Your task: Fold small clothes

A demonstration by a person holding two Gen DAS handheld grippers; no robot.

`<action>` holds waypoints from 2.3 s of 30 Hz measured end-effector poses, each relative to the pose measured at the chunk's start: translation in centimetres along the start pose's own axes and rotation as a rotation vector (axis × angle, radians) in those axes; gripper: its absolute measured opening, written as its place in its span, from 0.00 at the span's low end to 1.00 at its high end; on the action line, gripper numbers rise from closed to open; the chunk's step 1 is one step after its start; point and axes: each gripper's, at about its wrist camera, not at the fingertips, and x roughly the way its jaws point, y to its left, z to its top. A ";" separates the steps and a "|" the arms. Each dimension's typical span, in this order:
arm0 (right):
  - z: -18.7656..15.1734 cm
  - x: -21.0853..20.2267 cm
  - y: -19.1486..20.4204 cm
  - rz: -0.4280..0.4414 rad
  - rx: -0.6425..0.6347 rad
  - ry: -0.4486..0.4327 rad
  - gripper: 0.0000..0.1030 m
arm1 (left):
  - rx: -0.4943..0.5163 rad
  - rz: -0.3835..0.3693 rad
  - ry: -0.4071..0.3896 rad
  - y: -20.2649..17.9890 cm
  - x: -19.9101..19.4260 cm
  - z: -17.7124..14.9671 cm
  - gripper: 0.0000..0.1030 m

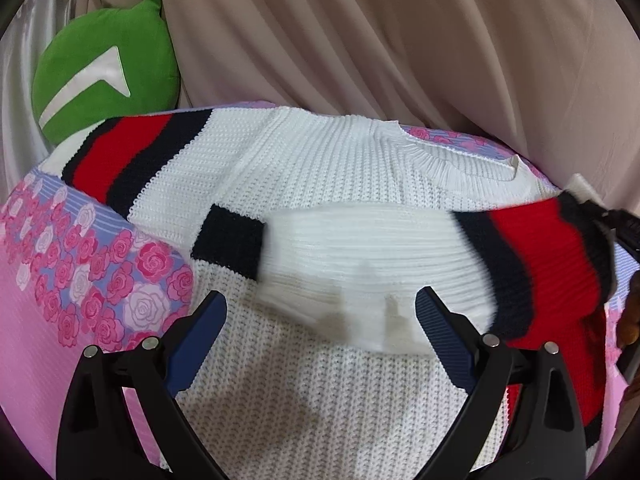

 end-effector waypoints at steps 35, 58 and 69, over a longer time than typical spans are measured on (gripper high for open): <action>-3.4 0.1 -2.4 -0.009 0.029 0.058 0.55 | 0.029 -0.158 -0.196 -0.2 -3.1 11.4 0.07; -1.8 1.5 -3.8 -0.020 0.082 0.069 0.18 | -0.043 -0.058 -0.042 3.6 7.7 8.2 0.08; -6.6 -1.5 -1.0 -0.003 -0.071 0.140 0.24 | -0.074 -0.080 -0.057 4.0 6.6 7.2 0.08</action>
